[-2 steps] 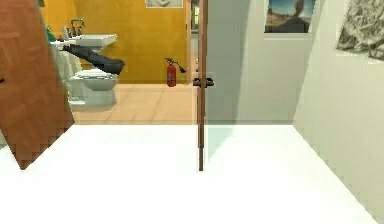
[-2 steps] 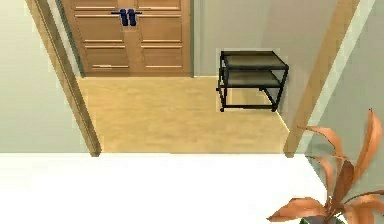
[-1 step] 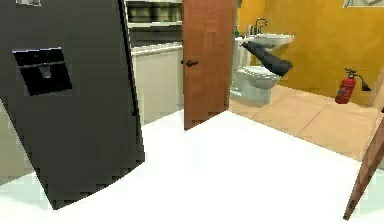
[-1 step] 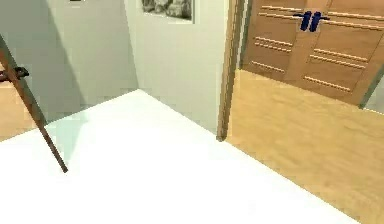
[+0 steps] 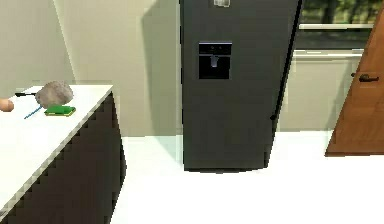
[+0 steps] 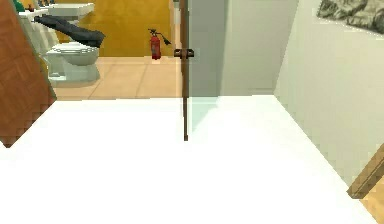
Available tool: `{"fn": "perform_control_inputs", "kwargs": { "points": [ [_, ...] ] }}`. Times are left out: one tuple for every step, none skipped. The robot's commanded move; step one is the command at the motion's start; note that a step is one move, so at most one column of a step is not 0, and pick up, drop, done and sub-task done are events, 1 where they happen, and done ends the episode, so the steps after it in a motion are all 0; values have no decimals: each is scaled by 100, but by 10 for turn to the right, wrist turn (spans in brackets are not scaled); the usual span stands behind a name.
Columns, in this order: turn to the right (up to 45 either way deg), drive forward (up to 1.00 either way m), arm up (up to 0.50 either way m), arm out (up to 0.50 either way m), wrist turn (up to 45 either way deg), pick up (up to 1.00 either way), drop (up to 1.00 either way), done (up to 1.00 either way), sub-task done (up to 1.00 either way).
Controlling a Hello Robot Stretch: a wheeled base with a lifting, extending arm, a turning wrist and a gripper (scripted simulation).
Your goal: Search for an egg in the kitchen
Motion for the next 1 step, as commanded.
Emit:
{"fn": "perform_control_inputs", "kwargs": {
  "points": [
    [-30,0,0,0,0,0,0,0,0]
  ]
}}
